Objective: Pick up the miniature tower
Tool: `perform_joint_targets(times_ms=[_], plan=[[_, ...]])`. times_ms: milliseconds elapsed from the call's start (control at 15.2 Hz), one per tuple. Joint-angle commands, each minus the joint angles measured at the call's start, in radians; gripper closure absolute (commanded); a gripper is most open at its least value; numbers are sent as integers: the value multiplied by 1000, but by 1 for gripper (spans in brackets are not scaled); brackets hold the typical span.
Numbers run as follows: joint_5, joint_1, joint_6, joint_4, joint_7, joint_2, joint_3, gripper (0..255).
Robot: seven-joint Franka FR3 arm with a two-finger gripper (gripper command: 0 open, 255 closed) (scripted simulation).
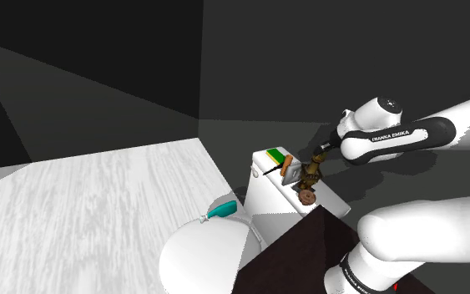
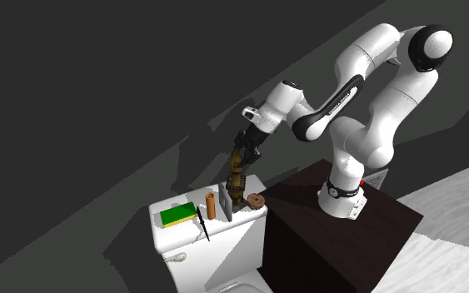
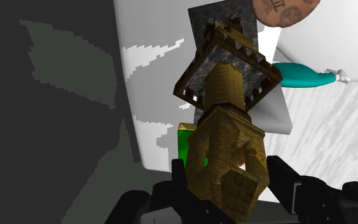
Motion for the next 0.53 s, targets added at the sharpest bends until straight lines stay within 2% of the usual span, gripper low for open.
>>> perform_joint_targets(times_ms=[0, 396, 462], plan=[[0, 0, 1, -1, 0, 1, 0, 255], [-1, 0, 4, 0, 2, 5, 2, 255], [4, 4, -18, 5, 0, -11, 2, 255]])
